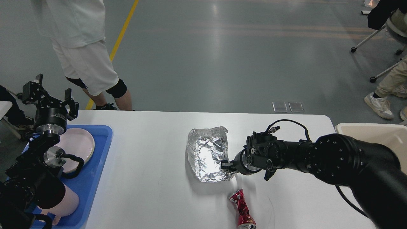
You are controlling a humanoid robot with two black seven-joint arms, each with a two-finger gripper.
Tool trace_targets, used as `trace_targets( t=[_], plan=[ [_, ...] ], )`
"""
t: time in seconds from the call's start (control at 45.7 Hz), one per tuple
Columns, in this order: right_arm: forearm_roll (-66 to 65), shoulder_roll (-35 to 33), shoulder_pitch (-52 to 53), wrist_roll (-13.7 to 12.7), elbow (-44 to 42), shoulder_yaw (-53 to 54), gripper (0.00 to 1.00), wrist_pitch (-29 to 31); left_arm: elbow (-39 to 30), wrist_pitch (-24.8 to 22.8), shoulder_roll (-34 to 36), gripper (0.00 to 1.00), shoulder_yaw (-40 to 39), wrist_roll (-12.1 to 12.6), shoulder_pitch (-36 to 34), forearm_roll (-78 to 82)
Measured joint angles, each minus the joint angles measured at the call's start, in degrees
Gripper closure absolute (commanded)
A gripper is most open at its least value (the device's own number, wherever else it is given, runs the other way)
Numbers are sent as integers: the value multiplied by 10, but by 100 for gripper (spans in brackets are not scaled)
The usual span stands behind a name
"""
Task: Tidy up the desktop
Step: 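Carry the foil with the right gripper and drop it in the bin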
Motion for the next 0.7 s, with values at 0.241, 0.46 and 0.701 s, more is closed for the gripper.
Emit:
trace_targets(
  t=[0.241, 0.46, 0.701],
  plan=[
    [0, -22, 20, 0, 23, 0, 100, -2, 0, 0, 0, 3, 0, 0, 0, 0],
    [0, -87, 65, 1, 85, 23, 100, -1, 0, 0, 0, 3, 0, 0, 0, 0],
    [-4, -242, 205, 2, 244, 49, 100, 5, 0, 0, 0, 3, 0, 0, 0, 0]
  ],
)
